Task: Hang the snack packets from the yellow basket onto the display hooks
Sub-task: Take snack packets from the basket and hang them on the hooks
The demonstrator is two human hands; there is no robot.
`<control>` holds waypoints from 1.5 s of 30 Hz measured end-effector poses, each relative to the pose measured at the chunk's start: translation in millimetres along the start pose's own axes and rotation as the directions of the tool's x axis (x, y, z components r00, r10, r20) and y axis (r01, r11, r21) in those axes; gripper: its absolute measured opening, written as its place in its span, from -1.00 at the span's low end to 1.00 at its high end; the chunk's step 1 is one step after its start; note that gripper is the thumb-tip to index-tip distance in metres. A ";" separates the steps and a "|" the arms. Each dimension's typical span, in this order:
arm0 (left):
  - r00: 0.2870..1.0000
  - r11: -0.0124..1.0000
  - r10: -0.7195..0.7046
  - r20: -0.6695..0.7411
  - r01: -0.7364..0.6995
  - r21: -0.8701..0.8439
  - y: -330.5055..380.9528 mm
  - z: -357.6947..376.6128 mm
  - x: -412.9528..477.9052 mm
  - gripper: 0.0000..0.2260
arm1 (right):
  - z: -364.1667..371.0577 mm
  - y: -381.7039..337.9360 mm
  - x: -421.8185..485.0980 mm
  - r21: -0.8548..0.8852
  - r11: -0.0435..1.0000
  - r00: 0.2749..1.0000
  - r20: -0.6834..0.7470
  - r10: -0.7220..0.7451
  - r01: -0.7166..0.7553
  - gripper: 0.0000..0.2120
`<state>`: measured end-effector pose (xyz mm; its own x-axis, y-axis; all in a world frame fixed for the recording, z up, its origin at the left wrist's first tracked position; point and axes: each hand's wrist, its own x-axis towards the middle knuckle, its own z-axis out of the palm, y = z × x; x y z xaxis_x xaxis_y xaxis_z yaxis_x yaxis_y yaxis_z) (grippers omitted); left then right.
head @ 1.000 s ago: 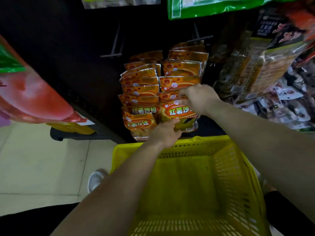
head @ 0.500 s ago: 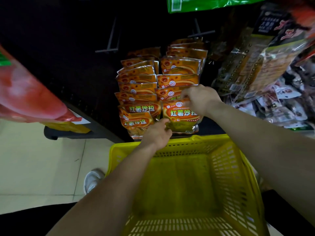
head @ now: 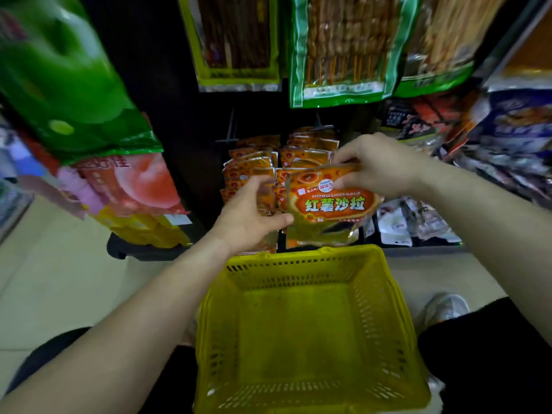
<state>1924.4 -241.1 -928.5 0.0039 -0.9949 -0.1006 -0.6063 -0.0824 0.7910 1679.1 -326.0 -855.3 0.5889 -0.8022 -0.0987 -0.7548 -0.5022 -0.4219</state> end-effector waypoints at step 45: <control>0.909 0.860 -0.195 -0.369 -0.022 -0.509 0.7 -30.4 -3.5 -0.81 | 54.7 37.9 -19.1 0.828 0.559 0.830 -0.276 0.486 -0.052 -0.84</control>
<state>1948.1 -239.5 -909.2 0.4146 -0.9097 -0.0228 -0.1167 -0.0780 0.9901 1655.0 -312.0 -918.7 0.0423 -0.9984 -0.0383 -0.2133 0.0285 -0.9766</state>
